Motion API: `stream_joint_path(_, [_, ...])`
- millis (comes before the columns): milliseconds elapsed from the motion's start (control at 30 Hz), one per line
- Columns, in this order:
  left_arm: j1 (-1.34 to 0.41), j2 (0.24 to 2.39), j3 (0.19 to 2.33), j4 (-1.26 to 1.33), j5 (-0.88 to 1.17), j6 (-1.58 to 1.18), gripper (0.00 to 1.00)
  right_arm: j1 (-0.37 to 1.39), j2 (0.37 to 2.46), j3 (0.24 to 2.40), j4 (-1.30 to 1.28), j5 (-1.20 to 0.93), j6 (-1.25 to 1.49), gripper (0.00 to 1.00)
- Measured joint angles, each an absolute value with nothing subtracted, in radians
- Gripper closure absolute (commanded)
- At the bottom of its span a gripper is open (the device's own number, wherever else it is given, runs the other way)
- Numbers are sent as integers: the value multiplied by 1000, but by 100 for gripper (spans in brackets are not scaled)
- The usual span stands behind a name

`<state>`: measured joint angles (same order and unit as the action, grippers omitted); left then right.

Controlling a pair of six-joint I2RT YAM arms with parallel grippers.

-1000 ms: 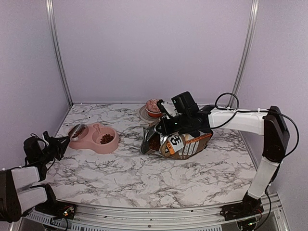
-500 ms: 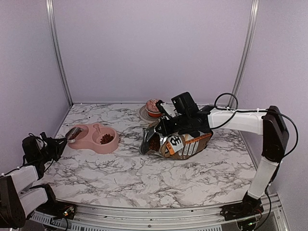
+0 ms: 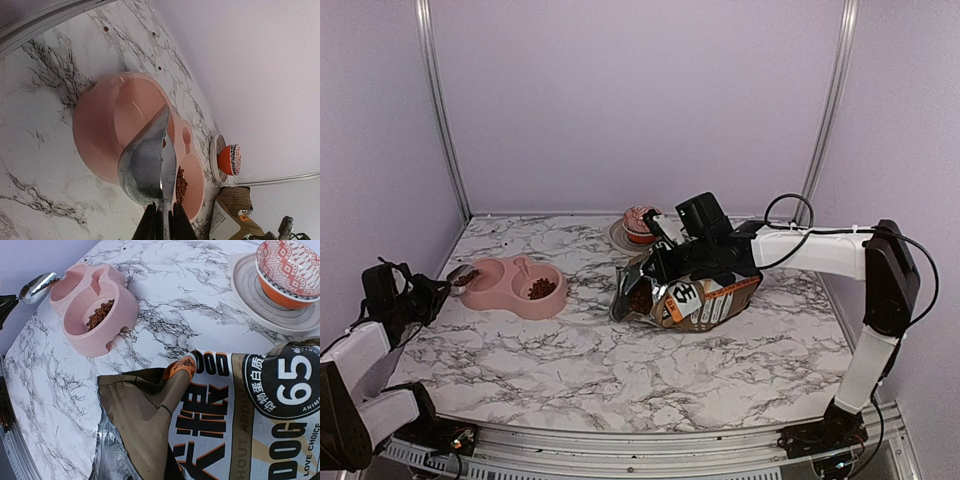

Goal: Serve the pet food
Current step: Place the pet food in the pet food bowl.

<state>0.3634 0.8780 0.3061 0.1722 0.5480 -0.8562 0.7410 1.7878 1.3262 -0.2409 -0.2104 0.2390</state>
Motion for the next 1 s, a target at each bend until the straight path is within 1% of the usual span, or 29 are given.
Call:
stream_joint_path(200, [363,917,371,84,512,-777,100,741,1788,1309,-218,-216,237,100])
stream_joint_path(367, [363,964,379,57,502,-752,100,741,1794,1309,-216,-221,235,100])
stream_joint_path(1000, [331,1004,477,-51,407,-686,100,741,1795,1309,-214,-222,231,100])
